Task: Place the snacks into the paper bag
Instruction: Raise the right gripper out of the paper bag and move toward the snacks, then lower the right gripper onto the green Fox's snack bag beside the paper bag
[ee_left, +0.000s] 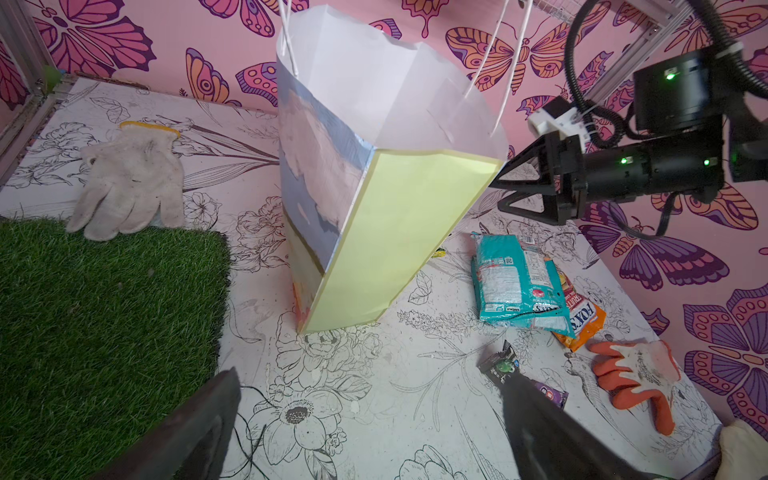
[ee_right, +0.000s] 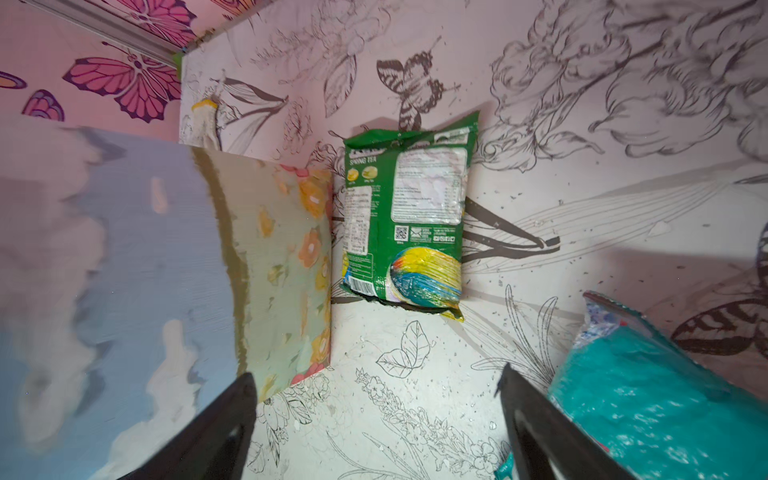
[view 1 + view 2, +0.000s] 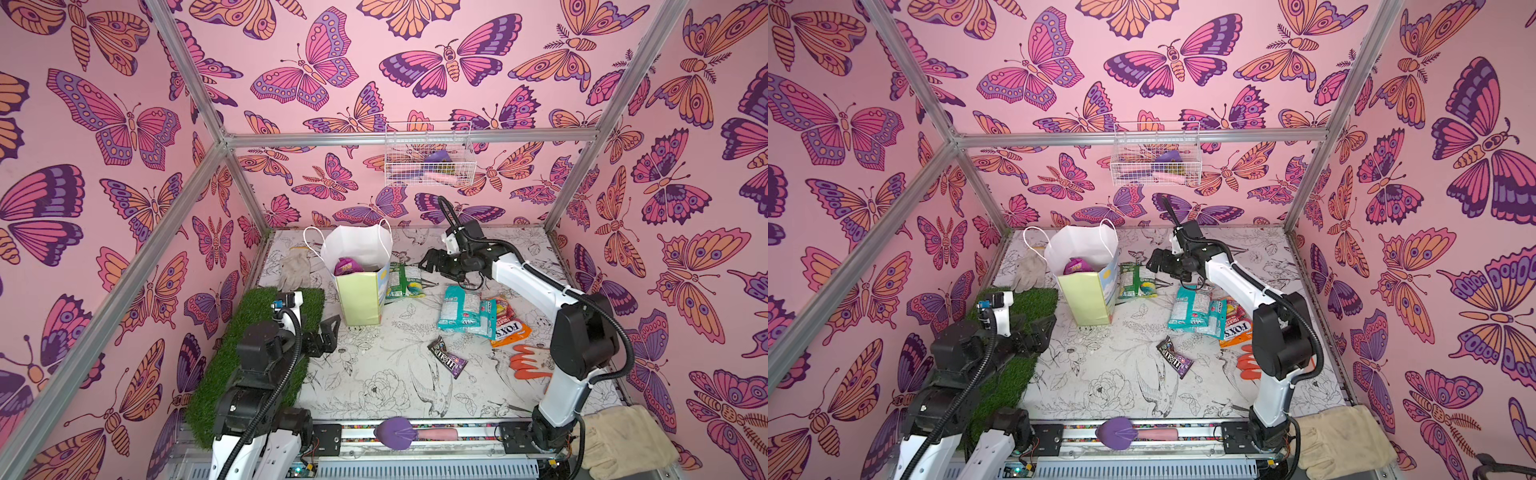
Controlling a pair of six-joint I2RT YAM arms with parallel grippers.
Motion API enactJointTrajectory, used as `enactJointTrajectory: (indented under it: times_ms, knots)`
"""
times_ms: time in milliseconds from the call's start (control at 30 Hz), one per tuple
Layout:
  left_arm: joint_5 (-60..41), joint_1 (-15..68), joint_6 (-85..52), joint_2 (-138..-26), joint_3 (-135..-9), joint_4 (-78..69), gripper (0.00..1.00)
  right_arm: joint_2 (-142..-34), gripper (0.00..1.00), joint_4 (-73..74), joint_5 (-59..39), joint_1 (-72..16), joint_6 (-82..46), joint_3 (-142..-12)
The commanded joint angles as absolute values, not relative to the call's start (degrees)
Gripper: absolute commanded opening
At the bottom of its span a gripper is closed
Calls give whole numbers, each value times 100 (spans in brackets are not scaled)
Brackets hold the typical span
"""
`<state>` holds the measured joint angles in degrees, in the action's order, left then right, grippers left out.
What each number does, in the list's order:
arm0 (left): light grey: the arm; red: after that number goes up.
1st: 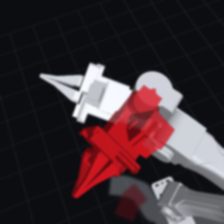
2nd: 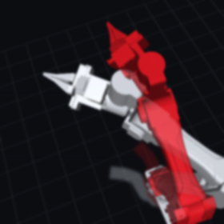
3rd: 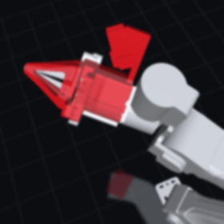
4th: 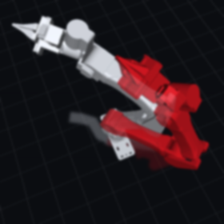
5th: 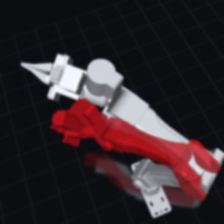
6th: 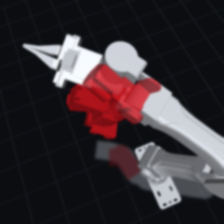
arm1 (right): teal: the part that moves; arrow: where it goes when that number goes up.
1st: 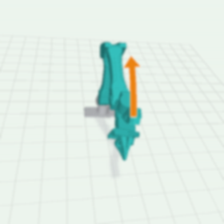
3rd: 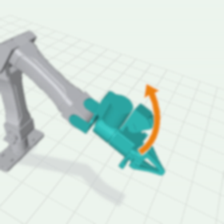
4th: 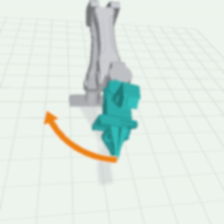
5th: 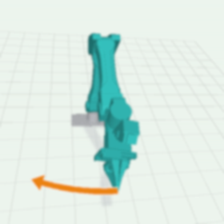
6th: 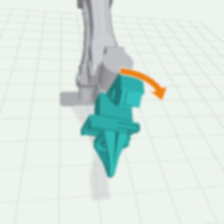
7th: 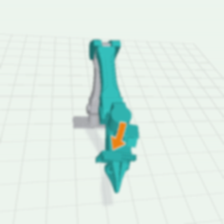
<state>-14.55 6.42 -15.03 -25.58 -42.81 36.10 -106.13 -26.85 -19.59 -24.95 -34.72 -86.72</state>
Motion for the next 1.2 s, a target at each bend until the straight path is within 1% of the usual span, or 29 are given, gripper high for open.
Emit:
enactJointTrajectory:
  times_ms: [0,233,433,667,1167]
  knots:
    - [-1406,673,-1442,-2549,-4197,3695,100,-10910,90,-2838,-2346,-2461,-3635,-8796]
    - [-1406,670,-1446,-2558,-4200,3696,100,-11188,87,-2829,-2298,-2435,-3608,-8792]
    - [-1397,668,-1446,-2558,-4194,3699,100,-11412,82,-2776,-2398,-2382,-3619,-8744]
    - [-1397,676,-1445,-2558,-4201,3695,100,-11631,82,-2644,-2452,-2340,-3683,-8692]
    - [-1375,678,-1442,-2558,-4195,3698,100,-12189,74,-2573,-2540,-2278,-3691,-8970]
